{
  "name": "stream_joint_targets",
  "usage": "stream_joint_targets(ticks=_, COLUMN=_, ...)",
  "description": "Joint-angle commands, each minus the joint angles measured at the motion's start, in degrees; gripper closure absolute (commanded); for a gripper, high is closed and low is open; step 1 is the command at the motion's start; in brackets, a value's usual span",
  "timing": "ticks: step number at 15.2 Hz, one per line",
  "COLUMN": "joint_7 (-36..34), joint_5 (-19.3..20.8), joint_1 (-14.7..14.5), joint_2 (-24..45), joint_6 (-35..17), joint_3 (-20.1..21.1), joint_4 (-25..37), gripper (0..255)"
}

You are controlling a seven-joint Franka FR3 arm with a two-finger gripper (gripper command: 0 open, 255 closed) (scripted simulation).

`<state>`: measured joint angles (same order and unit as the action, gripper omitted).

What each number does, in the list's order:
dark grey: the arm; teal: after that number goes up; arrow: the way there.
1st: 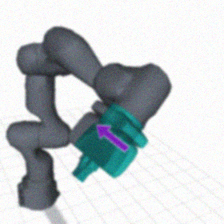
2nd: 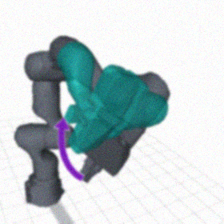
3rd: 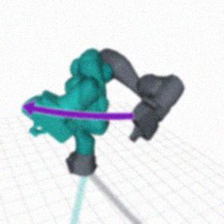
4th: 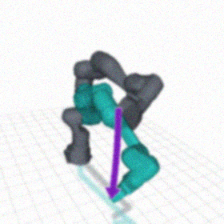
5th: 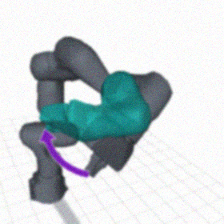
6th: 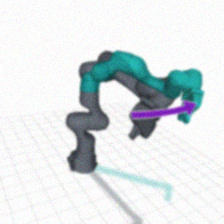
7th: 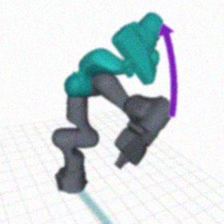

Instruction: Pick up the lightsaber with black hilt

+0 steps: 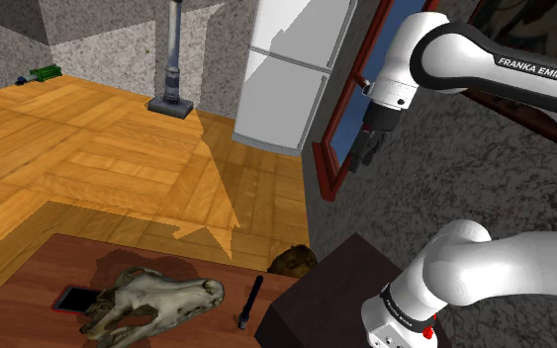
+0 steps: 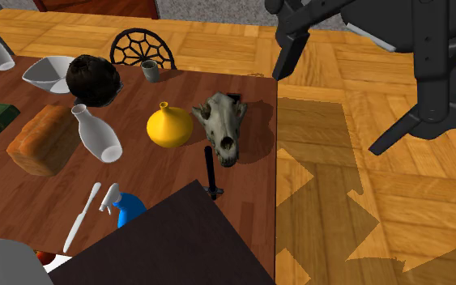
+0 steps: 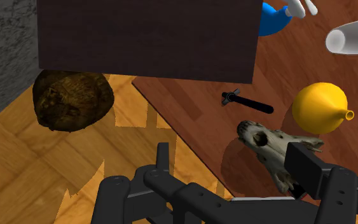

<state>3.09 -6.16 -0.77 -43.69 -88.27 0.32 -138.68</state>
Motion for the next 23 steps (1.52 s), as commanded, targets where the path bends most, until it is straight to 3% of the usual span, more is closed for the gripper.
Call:
stream_joint_targets(ticks=1, joint_7=0.0, joint_5=0.0, joint_1=0.0, joint_2=0.0, joint_6=0.0, joint_3=0.0, joint_4=0.0, gripper=0)
stream_joint_targets(ticks=12, joint_7=-11.9, joint_5=-8.4, joint_1=-4.3, joint_2=0.7, joint_6=-20.2, joint_3=12.8, joint_4=-15.6, gripper=0)
stream_joint_targets(ticks=17, joint_7=-17.6, joint_5=-12.2, joint_1=-6.4, joint_2=6.5, joint_6=-31.4, joint_3=19.6, joint_4=-19.1, gripper=0)
stream_joint_targets(ticks=23, joint_7=-25.4, joint_5=-14.1, joint_1=-6.8, joint_2=18.5, joint_6=-46.1, joint_3=28.6, joint_4=-19.9, gripper=0)
